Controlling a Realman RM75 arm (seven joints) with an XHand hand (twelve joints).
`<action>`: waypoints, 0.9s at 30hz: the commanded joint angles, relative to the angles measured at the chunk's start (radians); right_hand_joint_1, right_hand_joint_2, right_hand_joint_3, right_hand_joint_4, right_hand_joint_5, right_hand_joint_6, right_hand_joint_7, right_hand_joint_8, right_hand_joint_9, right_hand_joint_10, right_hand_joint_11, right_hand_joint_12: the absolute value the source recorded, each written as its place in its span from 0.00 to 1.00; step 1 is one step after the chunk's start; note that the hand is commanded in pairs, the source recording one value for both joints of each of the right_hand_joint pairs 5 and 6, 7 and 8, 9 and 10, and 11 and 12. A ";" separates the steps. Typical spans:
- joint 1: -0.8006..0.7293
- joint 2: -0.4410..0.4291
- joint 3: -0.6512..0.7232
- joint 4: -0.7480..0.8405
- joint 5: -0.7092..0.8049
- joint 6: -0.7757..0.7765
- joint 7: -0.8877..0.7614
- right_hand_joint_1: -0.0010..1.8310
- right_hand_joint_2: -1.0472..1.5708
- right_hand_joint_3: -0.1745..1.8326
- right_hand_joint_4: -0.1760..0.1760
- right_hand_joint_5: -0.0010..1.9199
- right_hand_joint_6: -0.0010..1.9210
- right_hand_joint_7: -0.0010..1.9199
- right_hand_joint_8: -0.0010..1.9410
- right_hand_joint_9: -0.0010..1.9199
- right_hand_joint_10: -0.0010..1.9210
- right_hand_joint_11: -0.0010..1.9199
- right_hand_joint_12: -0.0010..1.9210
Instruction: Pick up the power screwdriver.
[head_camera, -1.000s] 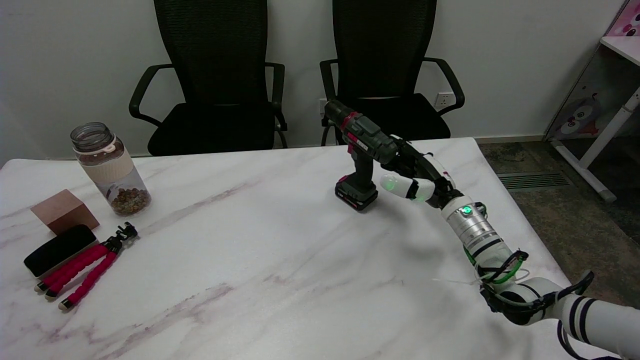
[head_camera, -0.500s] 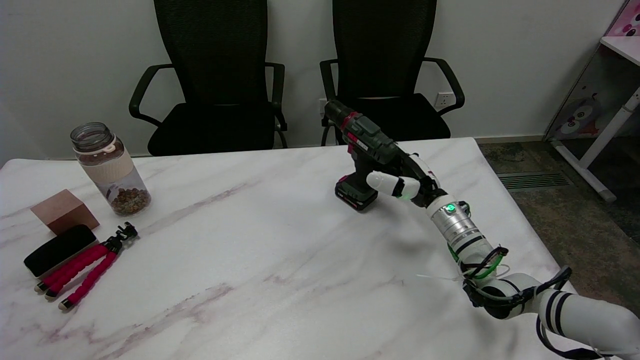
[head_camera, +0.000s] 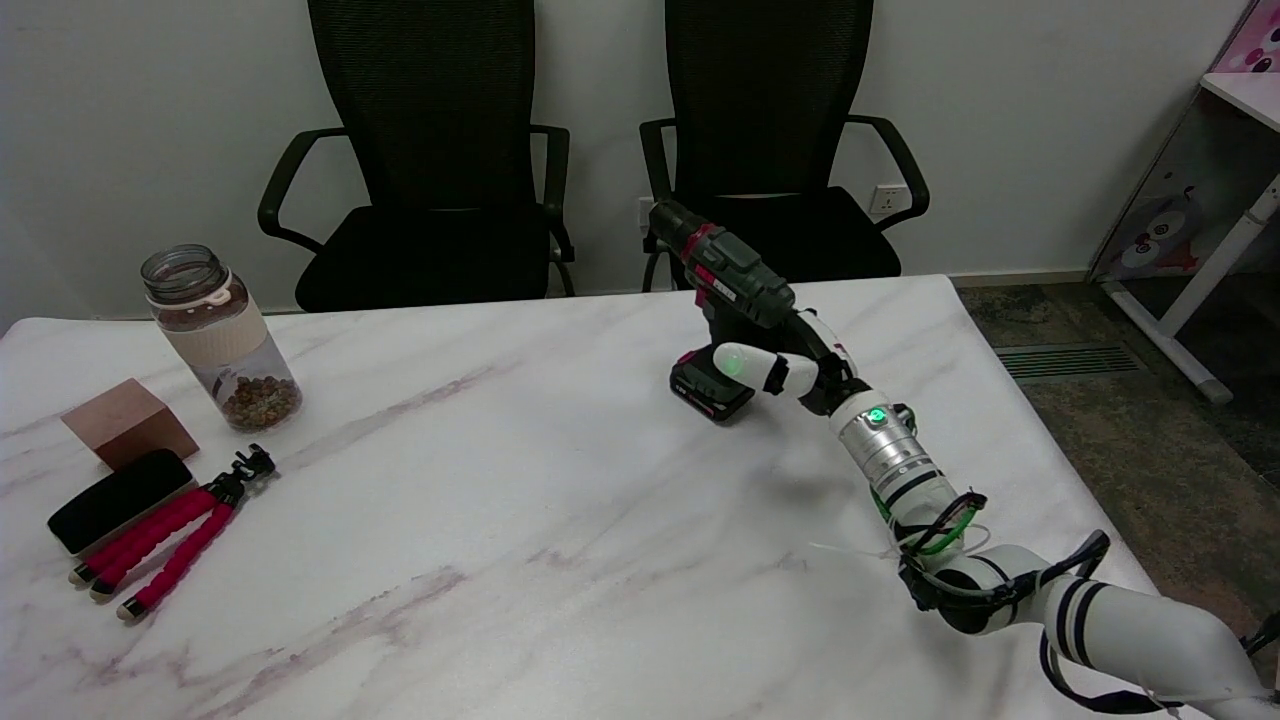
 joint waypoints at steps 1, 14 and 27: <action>0.038 -0.067 -0.007 0.066 0.000 -0.003 0.008 0.46 0.38 0.46 0.30 0.04 0.04 0.04 0.04 0.16 0.16 0.18 0.18; 0.048 -0.091 -0.003 0.091 0.000 -0.009 0.038 0.45 0.37 0.47 0.37 0.03 0.03 0.03 0.03 0.15 0.15 0.17 0.17; 0.067 -0.108 -0.004 0.111 0.000 -0.011 0.091 0.45 0.37 0.47 0.42 0.02 0.02 0.02 0.02 0.14 0.14 0.16 0.16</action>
